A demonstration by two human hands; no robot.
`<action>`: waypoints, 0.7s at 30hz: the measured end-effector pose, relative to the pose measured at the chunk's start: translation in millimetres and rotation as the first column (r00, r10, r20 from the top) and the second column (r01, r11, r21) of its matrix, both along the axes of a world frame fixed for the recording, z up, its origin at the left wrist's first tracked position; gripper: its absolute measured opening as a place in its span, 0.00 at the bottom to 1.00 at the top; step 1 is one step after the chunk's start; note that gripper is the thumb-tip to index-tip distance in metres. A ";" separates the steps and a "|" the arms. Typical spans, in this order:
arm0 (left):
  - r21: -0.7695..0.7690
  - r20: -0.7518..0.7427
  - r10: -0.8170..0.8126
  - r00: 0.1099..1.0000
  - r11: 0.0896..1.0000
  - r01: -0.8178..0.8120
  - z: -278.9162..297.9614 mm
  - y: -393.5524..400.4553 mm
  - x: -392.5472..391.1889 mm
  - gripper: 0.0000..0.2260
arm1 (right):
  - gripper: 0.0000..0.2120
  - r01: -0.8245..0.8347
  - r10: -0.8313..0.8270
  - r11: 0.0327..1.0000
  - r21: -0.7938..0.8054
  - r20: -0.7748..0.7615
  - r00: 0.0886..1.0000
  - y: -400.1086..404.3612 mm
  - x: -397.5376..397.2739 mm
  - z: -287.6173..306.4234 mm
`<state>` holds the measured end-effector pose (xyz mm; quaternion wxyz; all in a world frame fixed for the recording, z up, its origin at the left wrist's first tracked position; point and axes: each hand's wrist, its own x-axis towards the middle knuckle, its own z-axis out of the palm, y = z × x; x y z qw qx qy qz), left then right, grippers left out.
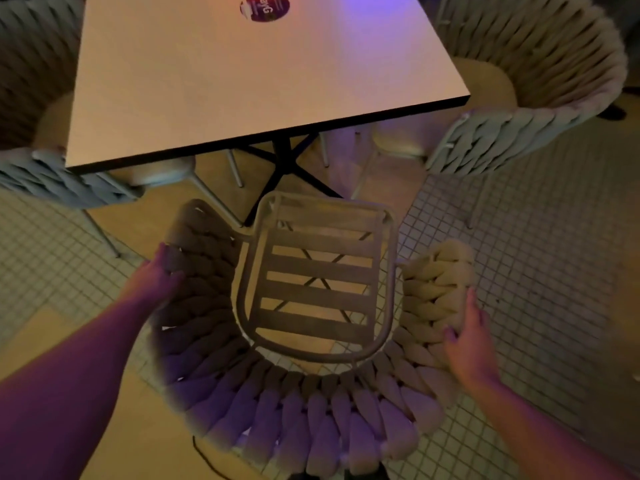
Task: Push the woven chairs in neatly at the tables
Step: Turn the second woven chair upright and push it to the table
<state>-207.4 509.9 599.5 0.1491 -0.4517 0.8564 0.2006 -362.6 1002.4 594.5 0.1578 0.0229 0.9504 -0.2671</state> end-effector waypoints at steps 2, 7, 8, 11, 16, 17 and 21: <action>-0.057 0.022 -0.024 0.999 0.998 0.025 -6.7 -1.1 2.5 0.34 | 0.38 -0.005 0.006 1.000 0.022 -0.027 1.000 -0.9 0.5 -4.0; -0.088 0.056 -0.024 0.998 0.996 0.029 -9.3 2.1 7.2 0.33 | 0.37 -0.019 0.020 0.999 0.033 -0.033 0.999 3.6 -3.3 -7.3; -0.074 0.051 -0.003 0.999 0.997 0.007 -7.1 5.1 8.4 0.33 | 0.37 -0.030 0.031 0.999 0.030 -0.036 0.999 4.2 -4.9 -7.0; -0.040 0.030 0.048 0.998 0.998 -0.047 -7.5 12.2 19.0 0.30 | 0.37 -0.077 0.078 0.996 0.037 -0.039 0.996 3.7 -13.5 -5.5; 0.012 -0.012 0.181 0.983 0.983 -0.181 -8.1 29.5 42.9 0.26 | 0.37 -0.147 0.147 0.989 0.015 -0.013 0.989 -5.5 -42.3 -2.3; 0.010 -0.013 0.202 0.979 0.979 -0.202 -9.3 33.8 46.6 0.28 | 0.37 -0.157 0.157 0.987 0.017 -0.009 0.988 -7.3 -49.6 -1.7; -0.029 0.031 0.197 0.980 0.980 -0.197 -12.6 40.7 50.9 0.34 | 0.38 -0.204 0.204 0.979 0.021 0.003 0.979 -15.8 -75.0 -1.6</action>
